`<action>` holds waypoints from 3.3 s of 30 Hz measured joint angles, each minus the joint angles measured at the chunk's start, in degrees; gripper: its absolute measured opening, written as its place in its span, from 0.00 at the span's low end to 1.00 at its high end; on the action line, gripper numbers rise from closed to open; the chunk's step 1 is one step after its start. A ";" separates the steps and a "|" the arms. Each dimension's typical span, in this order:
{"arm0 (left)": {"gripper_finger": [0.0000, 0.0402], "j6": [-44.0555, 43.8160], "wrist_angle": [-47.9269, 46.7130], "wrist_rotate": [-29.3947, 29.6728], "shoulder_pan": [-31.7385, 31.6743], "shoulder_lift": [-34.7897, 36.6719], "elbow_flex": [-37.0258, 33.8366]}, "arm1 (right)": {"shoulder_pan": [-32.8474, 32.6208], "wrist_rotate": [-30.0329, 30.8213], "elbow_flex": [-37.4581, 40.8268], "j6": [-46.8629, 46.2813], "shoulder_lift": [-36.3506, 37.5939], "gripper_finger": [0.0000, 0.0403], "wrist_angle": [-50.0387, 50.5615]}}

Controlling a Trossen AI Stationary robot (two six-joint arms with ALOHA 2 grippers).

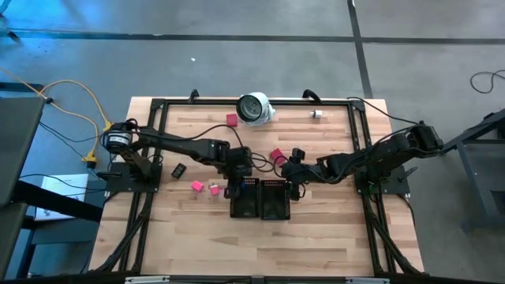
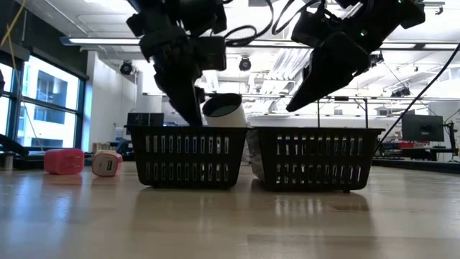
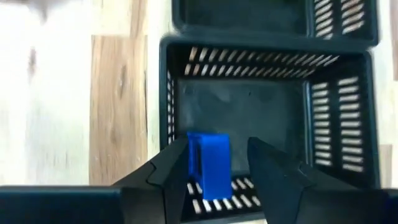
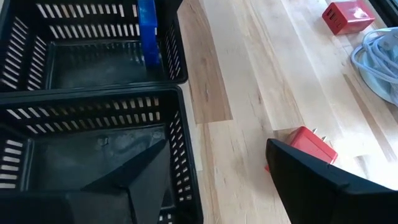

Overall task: Pick & Place Office items
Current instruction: Put the bottom red charger adapter into the right black bin

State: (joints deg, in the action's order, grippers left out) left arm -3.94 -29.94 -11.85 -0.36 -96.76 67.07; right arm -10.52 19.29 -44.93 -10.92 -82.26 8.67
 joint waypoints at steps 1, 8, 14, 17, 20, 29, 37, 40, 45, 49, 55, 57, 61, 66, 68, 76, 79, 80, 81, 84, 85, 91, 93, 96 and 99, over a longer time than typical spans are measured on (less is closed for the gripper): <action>0.39 0.51 -0.96 0.28 0.00 0.31 0.54 | 0.02 0.00 0.00 0.00 0.00 0.63 0.00; 0.40 3.68 -8.80 10.31 0.02 4.75 5.36 | 0.02 0.05 0.00 0.16 0.00 0.63 0.72; 0.40 5.68 -11.12 16.04 0.00 11.90 5.46 | 0.31 0.24 0.00 0.59 -0.01 0.63 0.86; 0.40 5.66 -10.83 17.95 -0.13 14.63 5.46 | 1.23 0.30 0.00 2.31 -0.01 0.63 -0.86; 0.40 5.58 -10.83 18.52 -0.16 16.12 5.46 | 2.51 0.28 0.00 4.81 0.00 0.63 -4.77; 0.40 4.51 -13.22 18.24 -0.14 16.10 2.85 | 8.74 -4.24 -0.28 7.17 -0.02 0.63 -13.16; 0.40 4.20 -8.44 17.96 1.29 16.10 -2.31 | 22.30 -15.77 -4.27 -2.76 -0.04 0.63 -3.50; 0.40 4.24 -8.28 17.96 2.62 16.10 -2.58 | 25.22 -15.21 -7.65 -2.97 -0.04 0.63 2.82; 0.40 4.35 -7.38 17.96 5.22 16.10 -2.58 | 27.54 -19.59 -13.95 -3.74 -2.88 0.63 10.46; 0.40 4.12 -7.47 17.99 7.33 16.10 -2.58 | 29.26 -25.63 -18.66 -5.66 -7.38 0.63 15.32; 0.40 2.72 -9.56 21.63 11.02 16.37 -2.58 | 30.51 -30.26 -22.17 -6.87 -13.51 0.63 20.82; 0.40 1.85 -11.82 23.82 12.27 16.93 -2.72 | 30.53 -30.22 -22.32 -6.41 -14.27 0.63 22.31; 0.40 1.55 -10.48 27.13 14.38 20.65 -5.67 | 30.38 -29.52 -22.29 -5.51 -14.67 0.63 25.98; 0.40 2.00 2.90 27.60 14.94 32.24 -16.48 | 29.92 -27.41 -22.29 -4.85 -14.64 0.63 27.48; 0.40 2.00 9.63 26.88 14.88 37.99 -21.83 | 29.62 -27.21 -22.29 -4.44 -14.64 0.63 27.47; 0.40 3.51 32.69 21.13 14.93 53.83 -38.65 | 29.35 -24.25 -22.29 -5.85 -14.64 0.63 27.64; 0.40 3.53 35.92 21.14 14.91 55.04 -41.43 | 28.90 -22.17 -22.29 -7.05 -14.67 0.63 28.56; 0.40 3.52 36.28 21.13 14.91 55.04 -42.01 | 28.78 -22.22 -22.29 -7.31 -15.05 0.63 28.45; 0.40 3.52 36.48 21.13 14.91 54.83 -42.32 | 28.53 -22.58 -22.32 -7.77 -15.45 0.63 28.35; 0.40 3.12 36.72 21.12 14.91 53.93 -42.58 | 28.06 -24.45 -22.27 -9.22 -17.17 0.63 28.56; 0.40 2.93 36.91 21.12 14.91 53.63 -42.58 | 27.91 -25.68 -22.28 -9.98 -17.72 0.63 28.41; 0.40 2.14 36.88 20.60 14.91 51.87 -42.58 | 27.04 -26.32 -22.27 -11.58 -20.73 0.63 27.92; 0.40 1.85 36.88 20.54 14.91 51.27 -42.58 | 26.53 -25.26 -22.29 -11.69 -21.38 0.63 27.55; 0.40 1.36 36.84 20.54 14.91 50.56 -42.58 | 25.60 -24.15 -22.29 -11.50 -22.30 0.63 26.81; 0.40 1.08 36.79 20.54 14.91 49.98 -42.58 | 25.27 -23.82 -22.27 -10.70 -22.32 0.63 25.68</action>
State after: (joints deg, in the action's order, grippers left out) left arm -2.87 6.85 8.69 14.55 -46.78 24.49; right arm 14.75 -4.54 -67.20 -21.62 -104.57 34.34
